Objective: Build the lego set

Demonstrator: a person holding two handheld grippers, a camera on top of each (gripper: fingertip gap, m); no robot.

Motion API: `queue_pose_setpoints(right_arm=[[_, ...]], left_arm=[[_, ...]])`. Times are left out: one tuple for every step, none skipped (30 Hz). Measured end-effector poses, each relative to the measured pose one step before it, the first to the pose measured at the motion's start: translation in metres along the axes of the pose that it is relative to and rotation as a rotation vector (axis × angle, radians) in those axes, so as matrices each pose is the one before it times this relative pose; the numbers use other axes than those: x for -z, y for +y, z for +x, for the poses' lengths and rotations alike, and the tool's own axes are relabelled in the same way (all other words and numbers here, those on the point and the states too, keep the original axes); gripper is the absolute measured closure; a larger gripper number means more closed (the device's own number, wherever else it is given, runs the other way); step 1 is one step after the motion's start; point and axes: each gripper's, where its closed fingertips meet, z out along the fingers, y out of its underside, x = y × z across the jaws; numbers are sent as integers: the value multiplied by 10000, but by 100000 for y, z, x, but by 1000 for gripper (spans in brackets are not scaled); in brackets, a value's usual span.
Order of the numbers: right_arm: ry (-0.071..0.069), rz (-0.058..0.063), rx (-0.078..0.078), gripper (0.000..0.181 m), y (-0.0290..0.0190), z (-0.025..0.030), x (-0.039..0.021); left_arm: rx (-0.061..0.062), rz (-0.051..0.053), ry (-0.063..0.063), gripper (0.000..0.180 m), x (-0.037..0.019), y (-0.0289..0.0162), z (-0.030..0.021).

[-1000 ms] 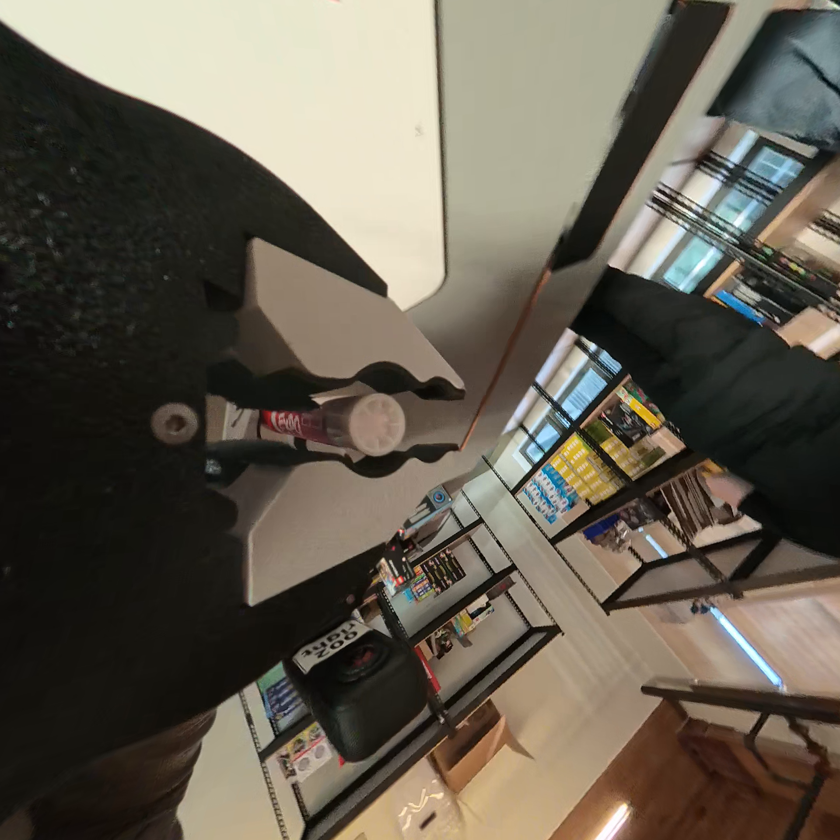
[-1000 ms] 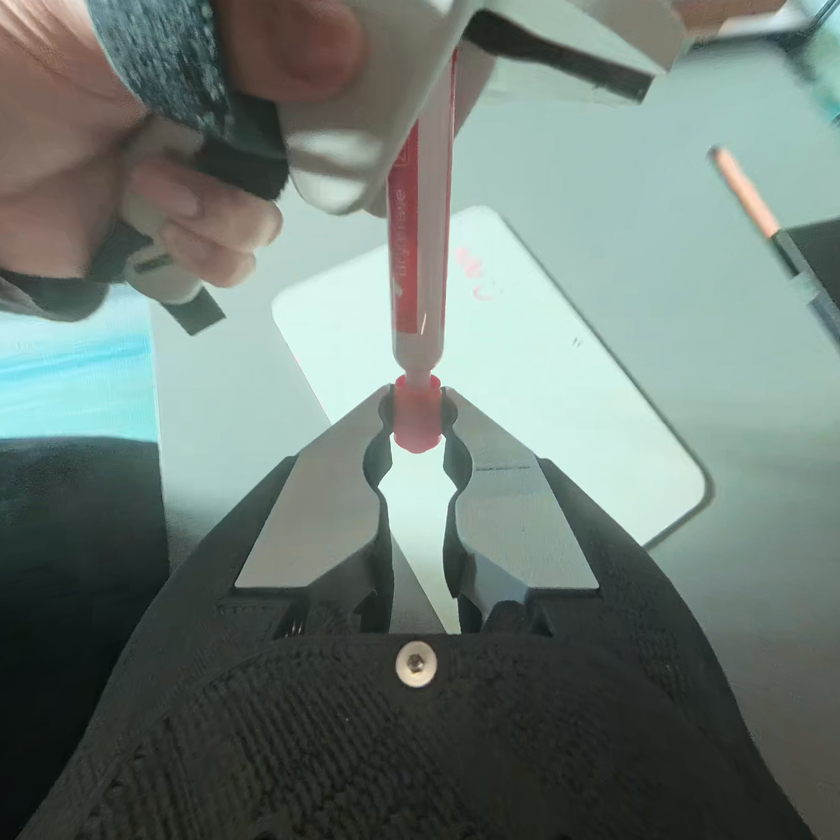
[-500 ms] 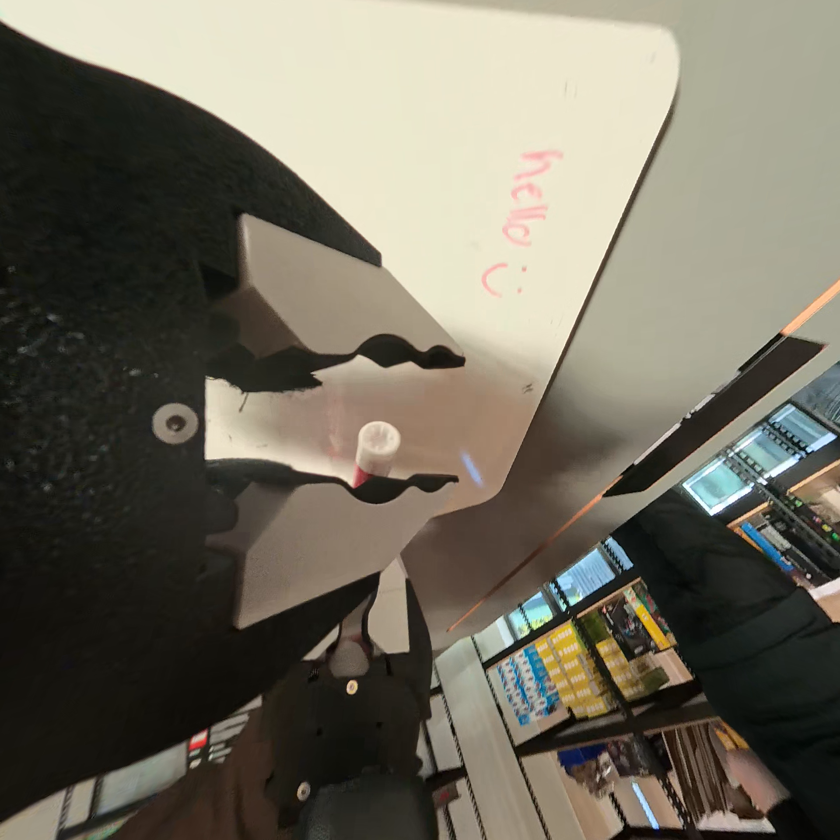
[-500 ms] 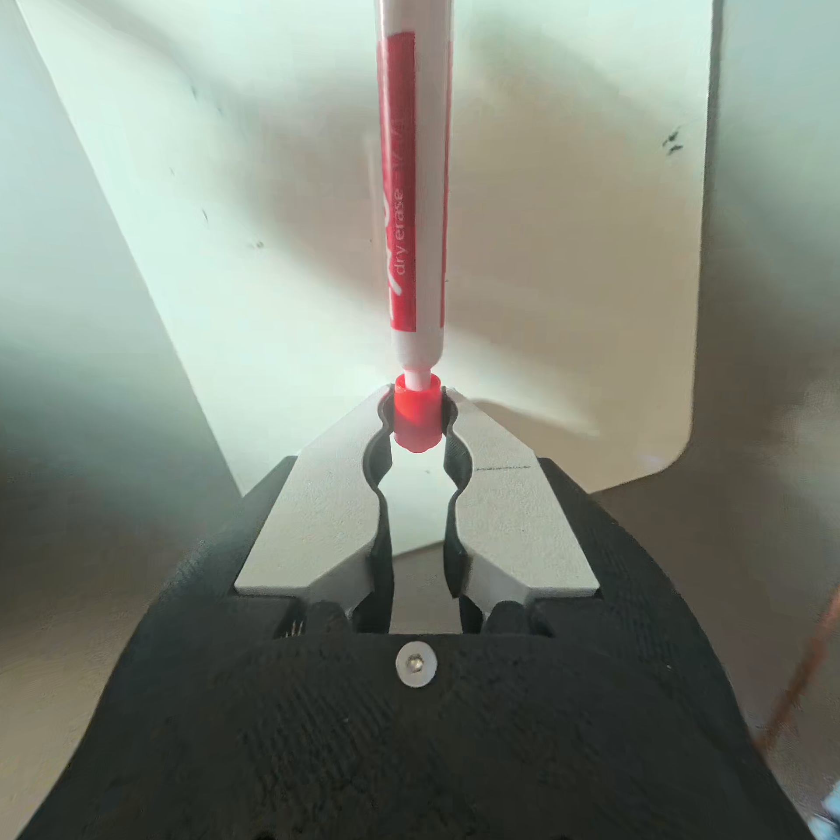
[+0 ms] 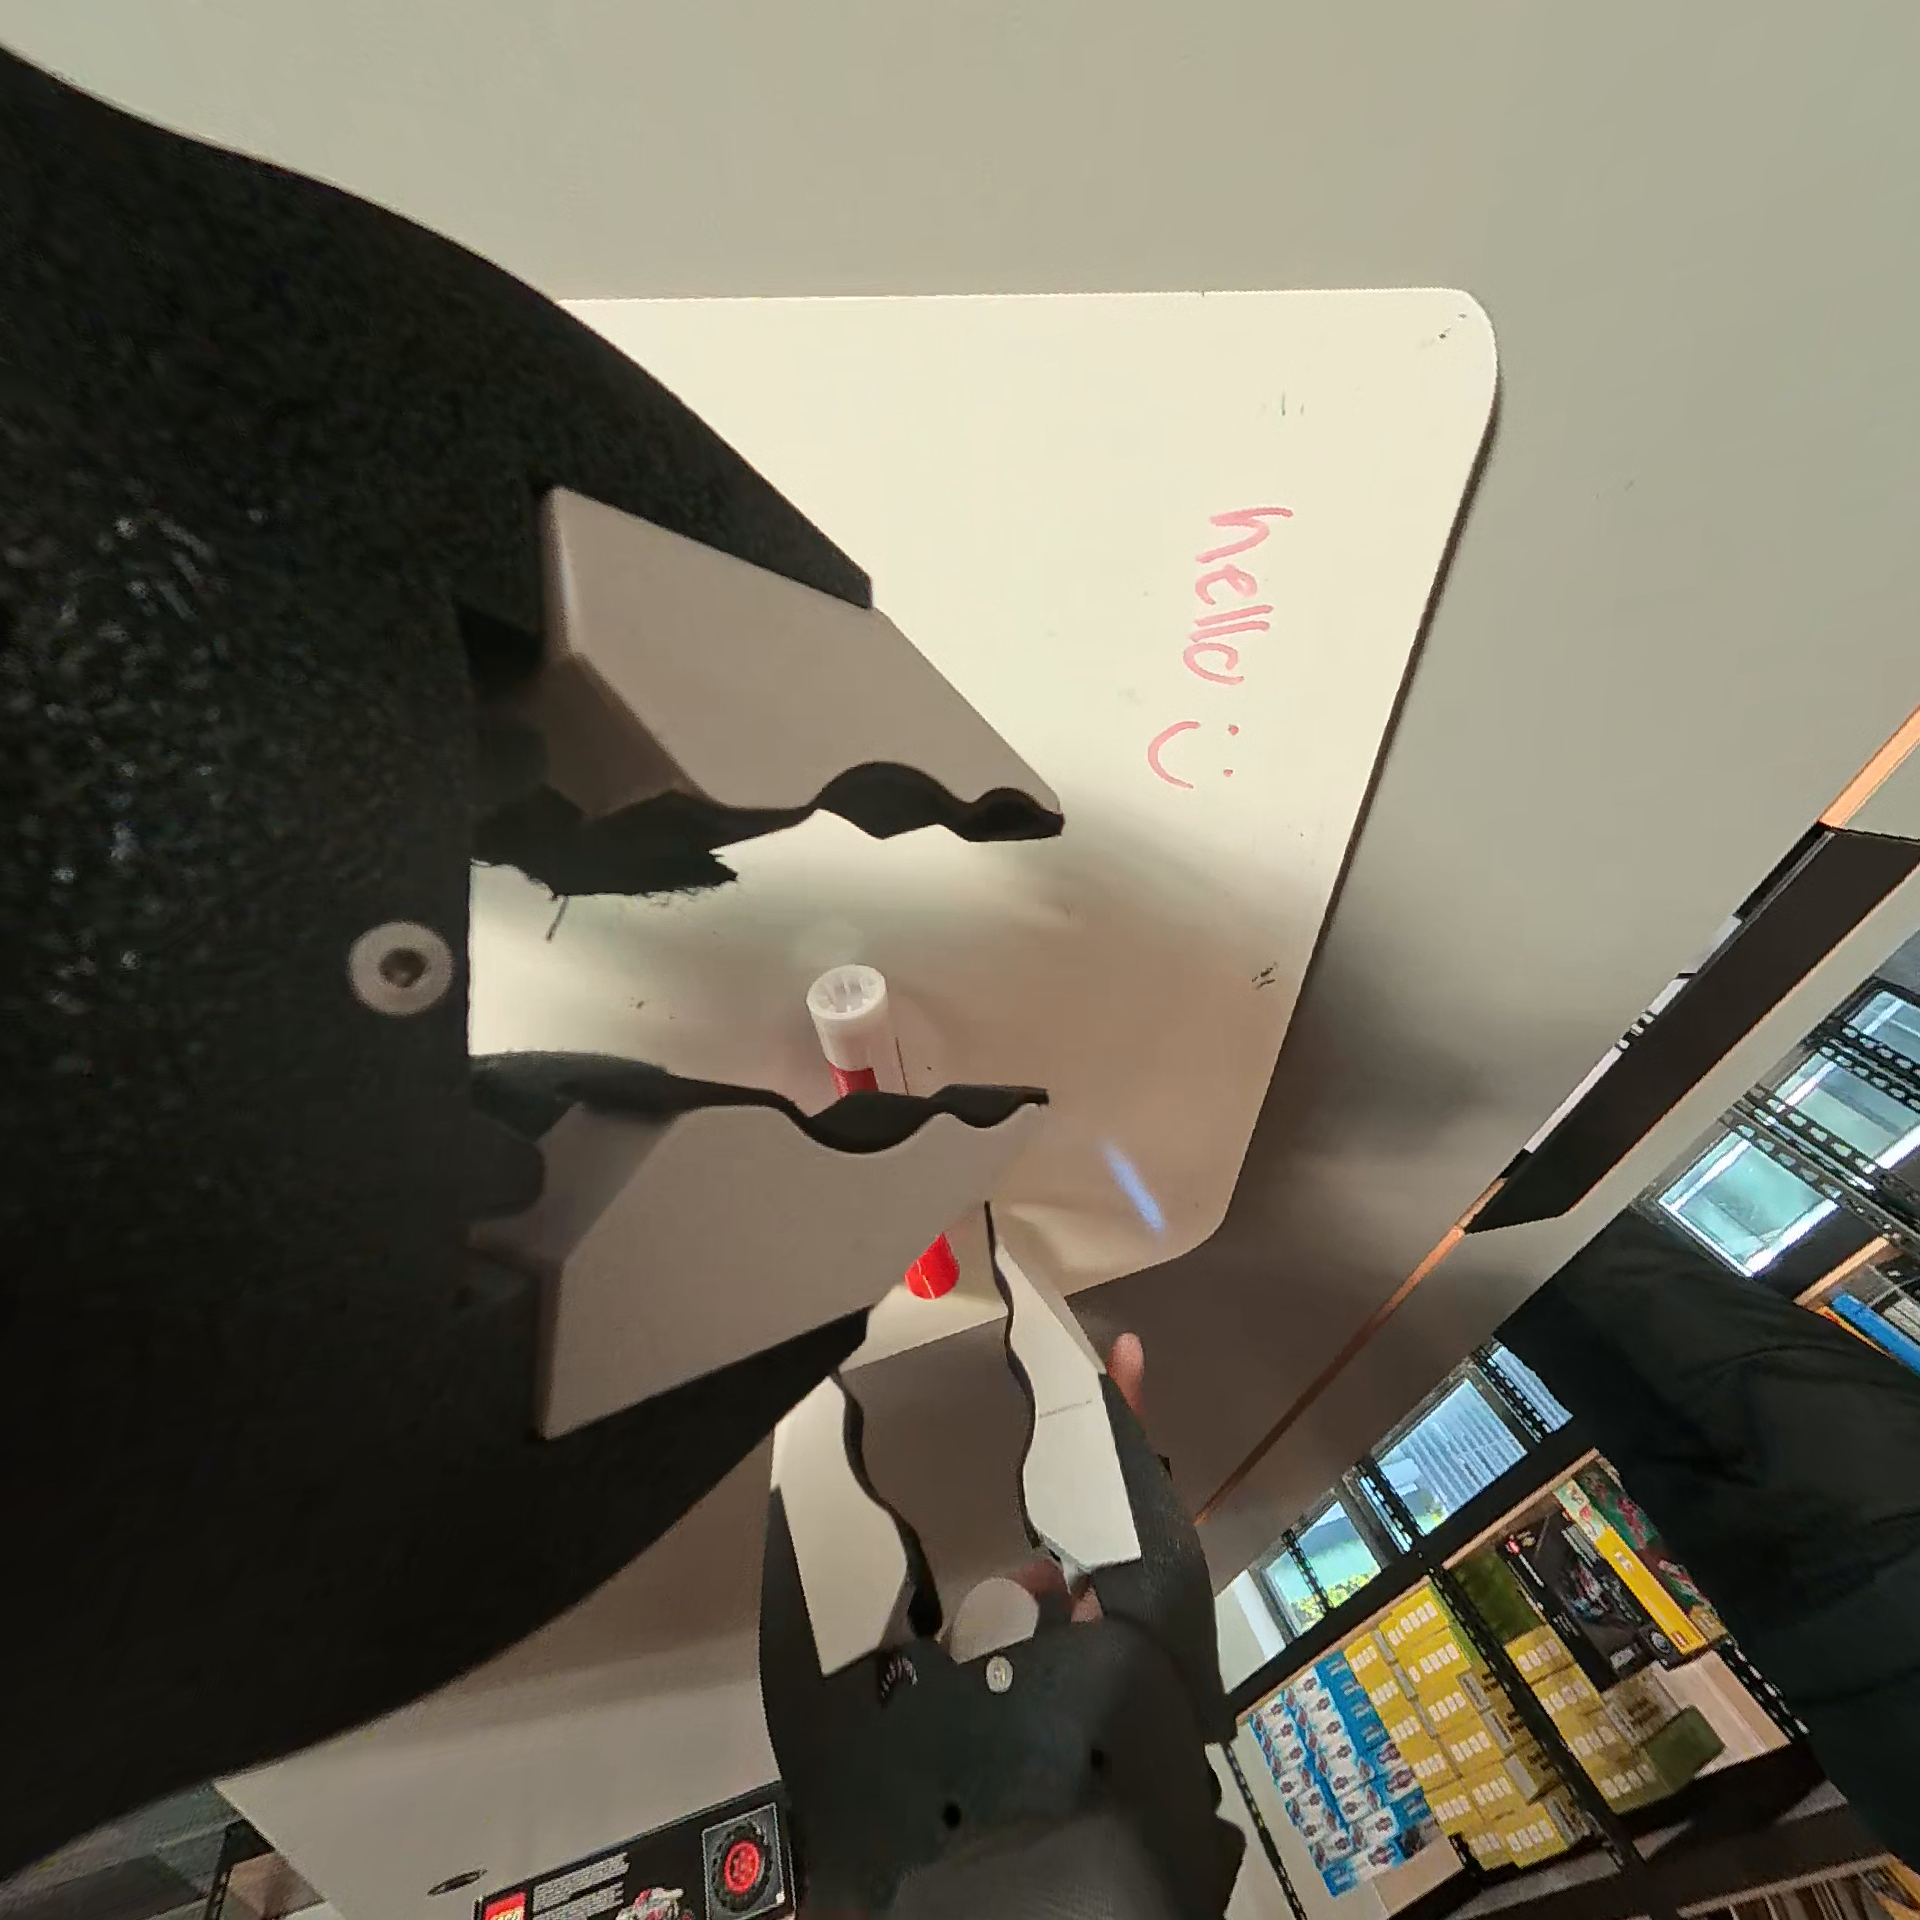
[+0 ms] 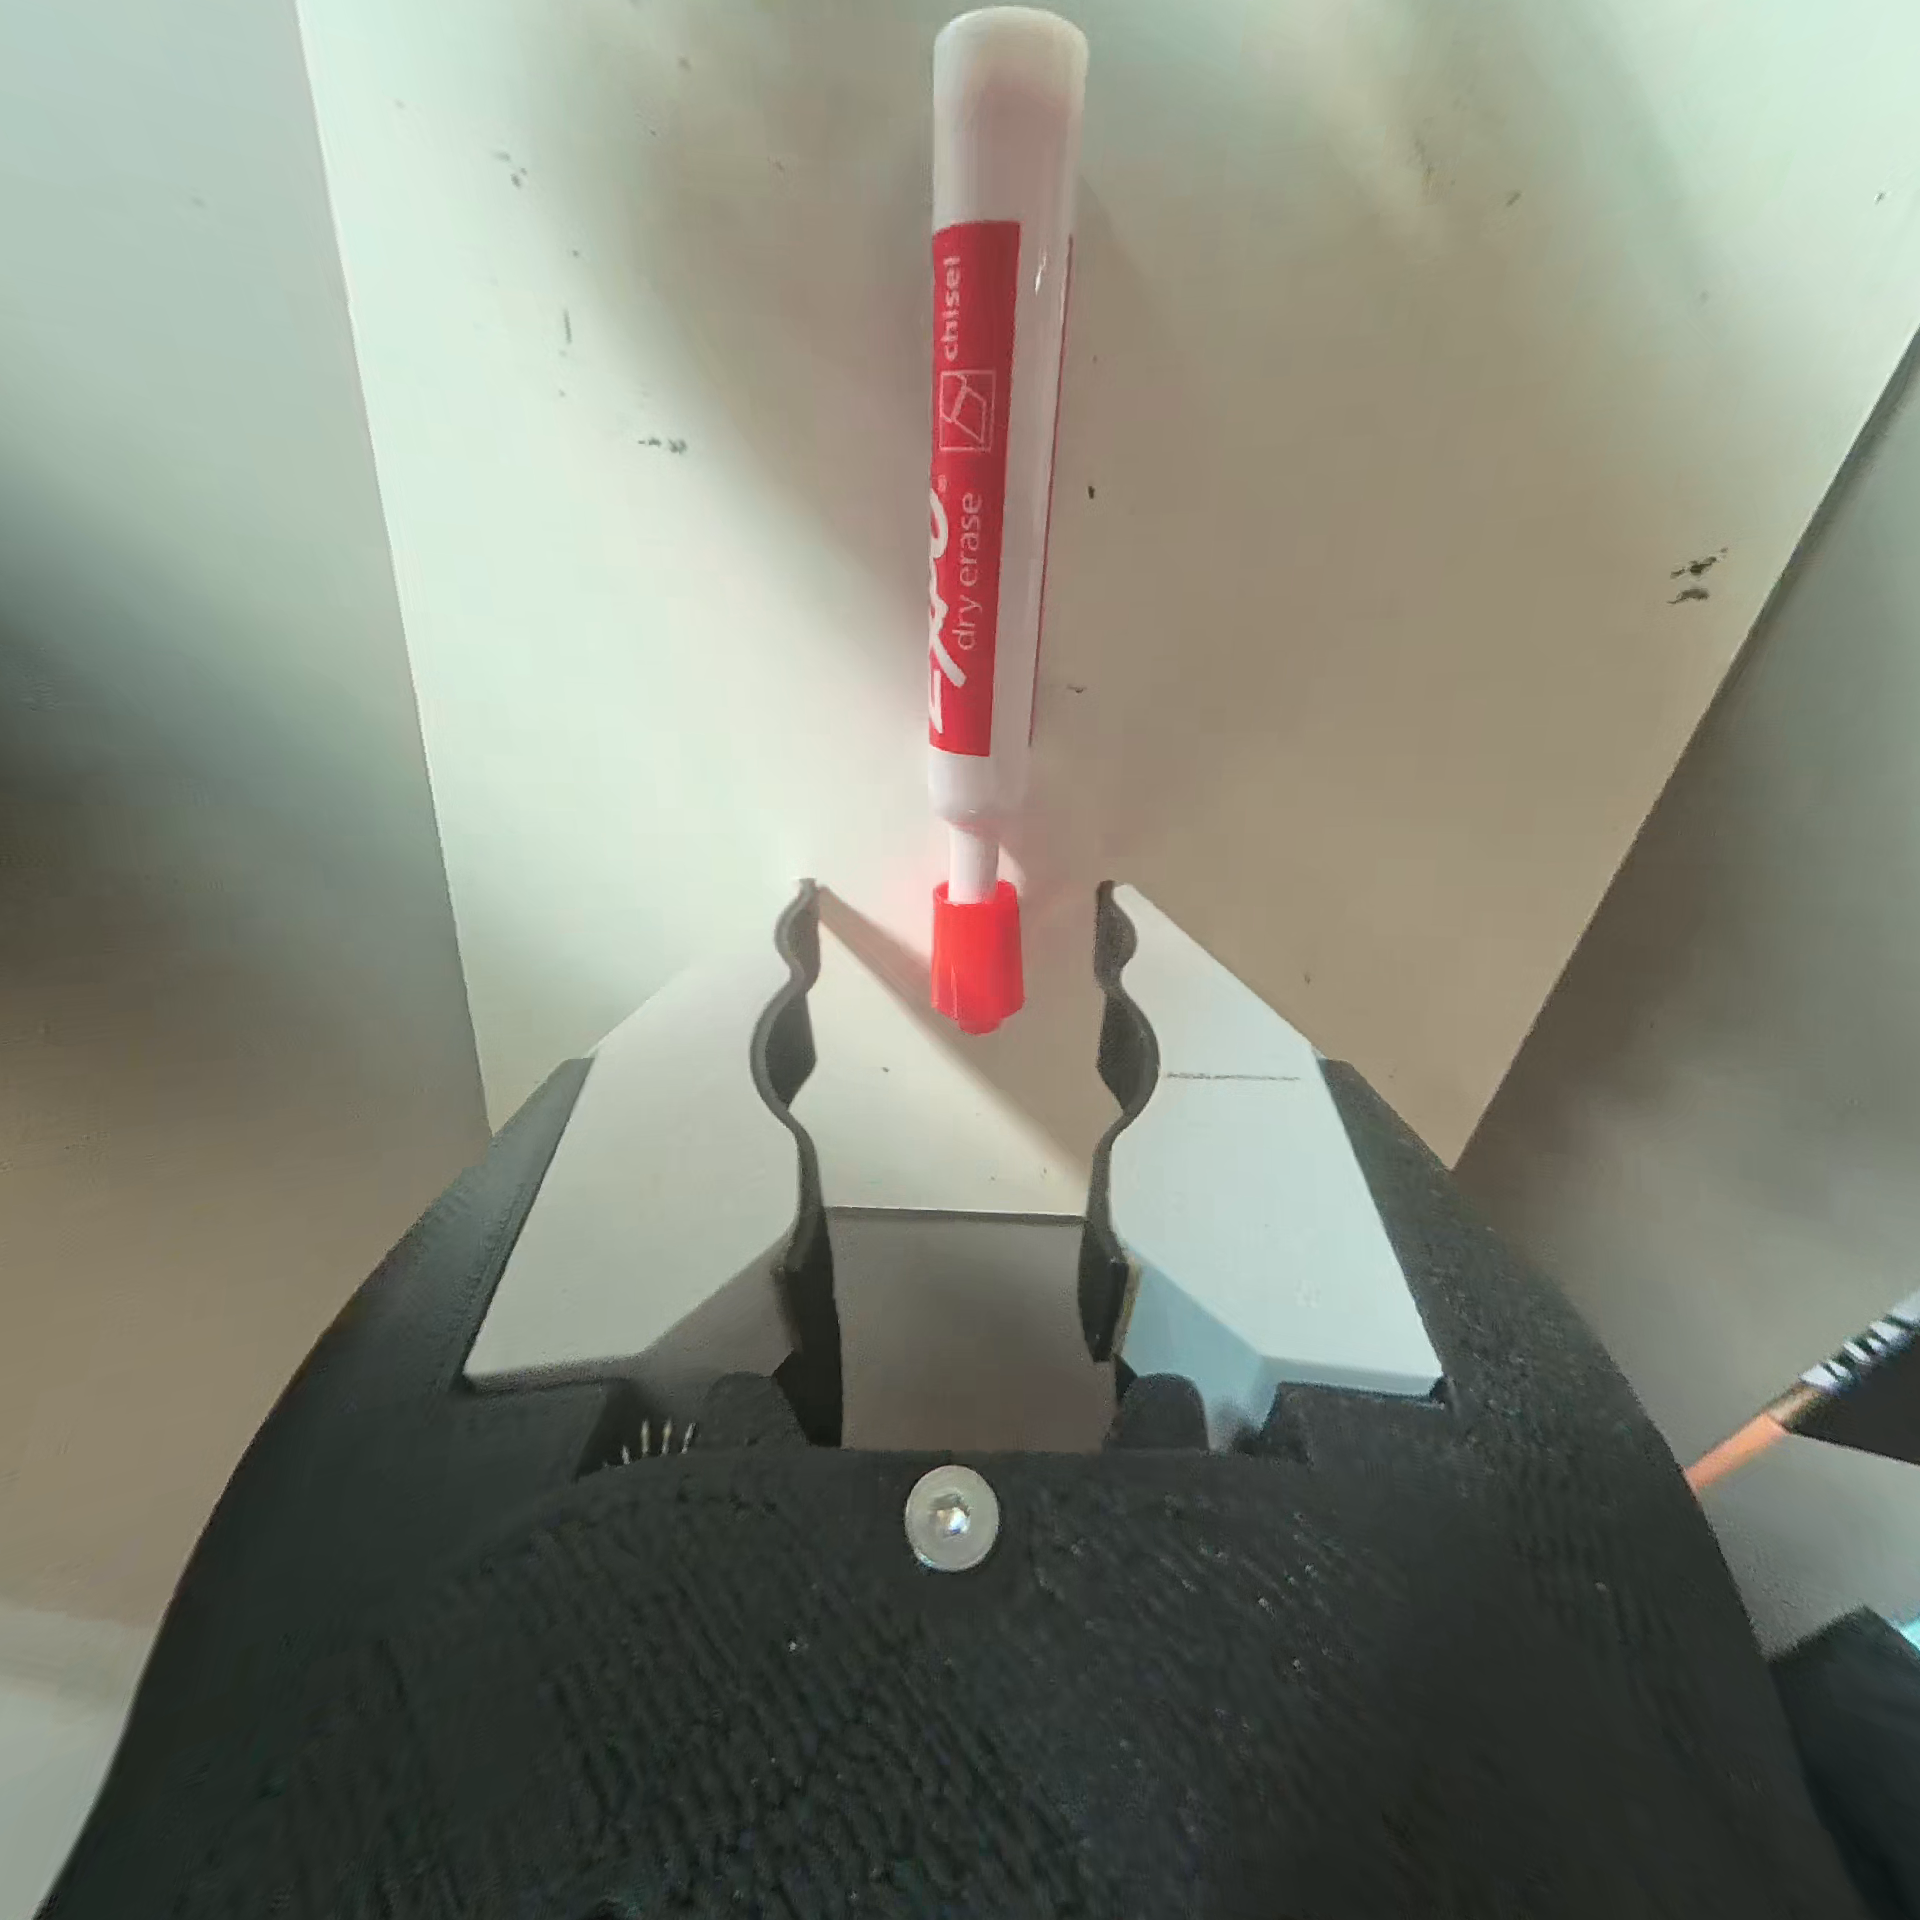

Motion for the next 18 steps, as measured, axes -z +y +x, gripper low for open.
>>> queue_pose_setpoints(right_arm=[[-215,61,-118,122,49,-241,-57],[-160,58,-145,119,131,-197,-34],[-92,152,-112,118,86,-196,-3],[-45,284,-159,116,8,-198,27],[-63,330,-277,113,38,-238,34],[-4,378,-391,110,84,-143,71],[57,492,-471,107,-14,-68,142],[147,585,-508,104,-123,32,296],[317,650,-485,101,-263,228,516],[413,692,-522,98,-458,333,729],[443,716,-550,95,-734,309,972],[559,891,-475,92,-1225,373,1238],[596,986,-432,89,-1646,308,1435],[615,980,-440,89,-1954,241,1473],[592,1000,-399,86,-2275,69,1412],[490,980,-396,85,-2488,-231,1272],[413,945,-428,81,-2612,-509,1069],[254,964,-368,77,-2722,-945,875]], left_arm=[[8,-32,-13,133,26,127,-73],[26,-69,-14,133,21,198,-136],[36,-104,-32,132,21,257,-192],[16,-91,-16,131,26,213,-190],[0,-59,-66,129,133,176,-282],[-37,3,-87,127,166,41,-284],[-39,48,-105,124,277,-56,-315],[-120,116,-30,123,342,-231,-91],[-196,92,-61,117,462,-330,-20],[-331,21,-76,112,361,-386,174],[-510,49,-133,107,385,-603,350],[-634,66,-185,101,381,-798,424],[-673,91,-251,94,361,-993,391],[-683,112,-319,84,288,-1095,284],[-655,39,-381,72,137,-985,136],[-534,-78,-321,57,-51,-732,131],[-427,-205,-135,46,-199,-452,333],[-399,-246,-91,37,-270,-237,405]])
